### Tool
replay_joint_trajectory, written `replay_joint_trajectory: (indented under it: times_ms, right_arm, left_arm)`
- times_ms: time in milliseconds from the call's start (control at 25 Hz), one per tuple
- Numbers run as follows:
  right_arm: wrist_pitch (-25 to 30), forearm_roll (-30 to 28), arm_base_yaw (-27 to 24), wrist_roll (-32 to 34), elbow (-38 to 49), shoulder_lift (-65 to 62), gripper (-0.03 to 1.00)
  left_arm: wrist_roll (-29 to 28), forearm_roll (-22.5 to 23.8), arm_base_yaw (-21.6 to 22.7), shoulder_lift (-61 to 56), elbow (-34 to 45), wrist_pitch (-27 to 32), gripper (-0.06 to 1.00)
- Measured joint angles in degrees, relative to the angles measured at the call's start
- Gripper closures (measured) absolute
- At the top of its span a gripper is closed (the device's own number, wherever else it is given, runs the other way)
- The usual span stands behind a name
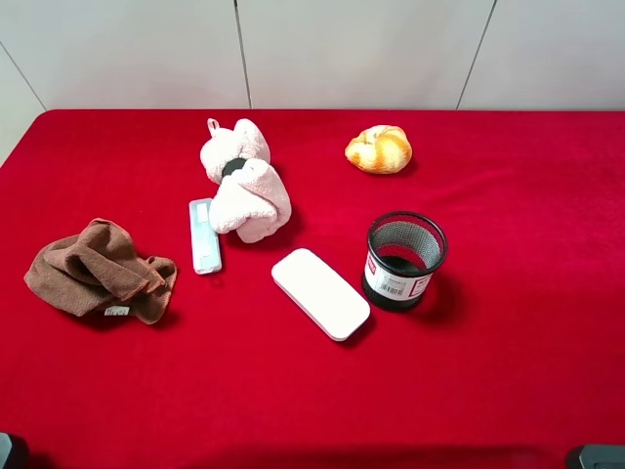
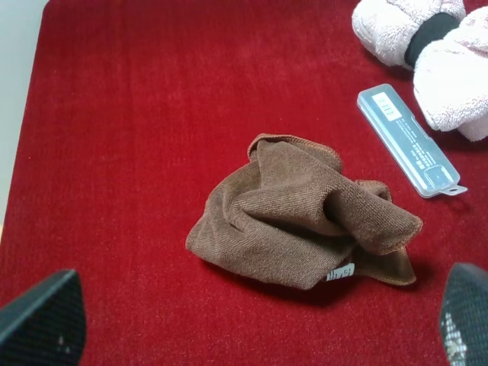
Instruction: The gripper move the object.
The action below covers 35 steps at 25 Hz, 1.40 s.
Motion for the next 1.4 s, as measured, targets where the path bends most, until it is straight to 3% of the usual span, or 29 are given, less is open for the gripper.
replay_joint_trajectory:
  times_ms: [200,400,720,1400]
  right_arm:
    - [-1.68,0.0,-8.69,0.0,3.56,-6.2,0.28]
    - [-1.97,0.0,-13.19,0.0,7.45,-12.86,0.28]
    - [-5.52,-0.05,-13.92,0.0,10.84,-22.81,0.27]
    - [-6.54,-0.05,-13.92,0.0,11.34,-23.04,0.27]
  left_arm:
    - [0.0,0.0,0.0,0.0,0.0,0.0,0.03]
    - [0.0,0.0,0.0,0.0,0.0,0.0,0.03]
    - [0.0,0.0,0.0,0.0,0.0,0.0,0.03]
    - [0.0,0.0,0.0,0.0,0.0,0.0,0.03]
